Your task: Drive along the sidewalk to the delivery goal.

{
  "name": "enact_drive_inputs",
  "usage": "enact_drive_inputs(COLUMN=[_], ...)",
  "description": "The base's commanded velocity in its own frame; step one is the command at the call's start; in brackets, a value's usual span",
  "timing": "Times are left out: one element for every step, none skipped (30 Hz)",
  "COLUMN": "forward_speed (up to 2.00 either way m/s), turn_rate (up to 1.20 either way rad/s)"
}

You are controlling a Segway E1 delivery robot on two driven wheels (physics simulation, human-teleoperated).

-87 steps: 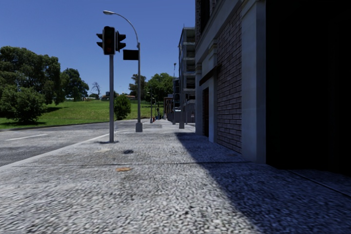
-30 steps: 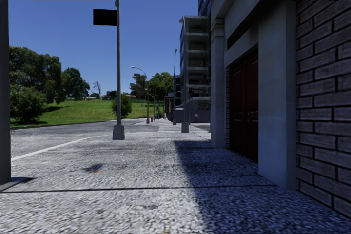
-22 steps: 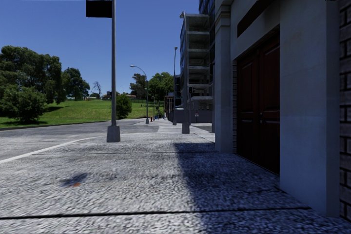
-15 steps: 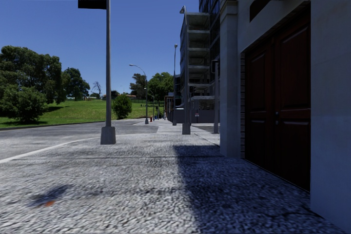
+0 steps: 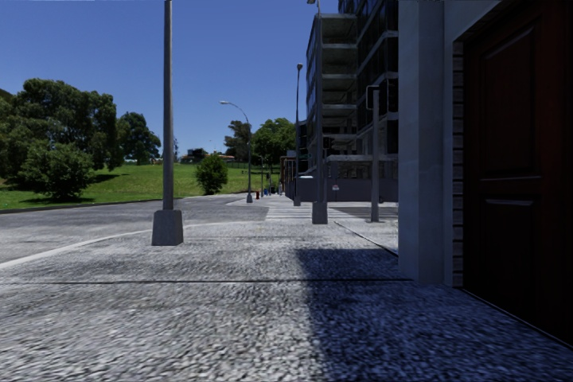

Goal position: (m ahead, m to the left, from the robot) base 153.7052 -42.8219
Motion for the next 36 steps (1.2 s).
enact_drive_inputs(forward_speed=[2.00, 2.00, 2.00, 2.00, 2.00, 2.00, 2.00, 2.00, 2.00, 2.00, 2.00, 2.00, 2.00, 2.00, 2.00, 2.00, 2.00, 2.00, 2.00, 2.00, 2.00, 2.00, 2.00, 2.00, 2.00, 2.00, 2.00, 2.00, 2.00, 2.00, 2.00, 2.00, 2.00, 2.00, 2.00, 2.00], turn_rate=[0.00, 0.00, 0.00, 0.00, 0.00, 0.00, 0.00, 0.00, 0.00, 0.00, 0.00, 0.00, 0.00, 0.00, 0.00, 0.00, 0.00, 0.00, 0.00, 0.00, 0.00, 0.00, 0.00, 0.00, 0.00, 0.00, 0.00, 0.00, 0.00, 0.00, 0.00, 0.00, 0.00, 0.00, 0.00, 0.00])
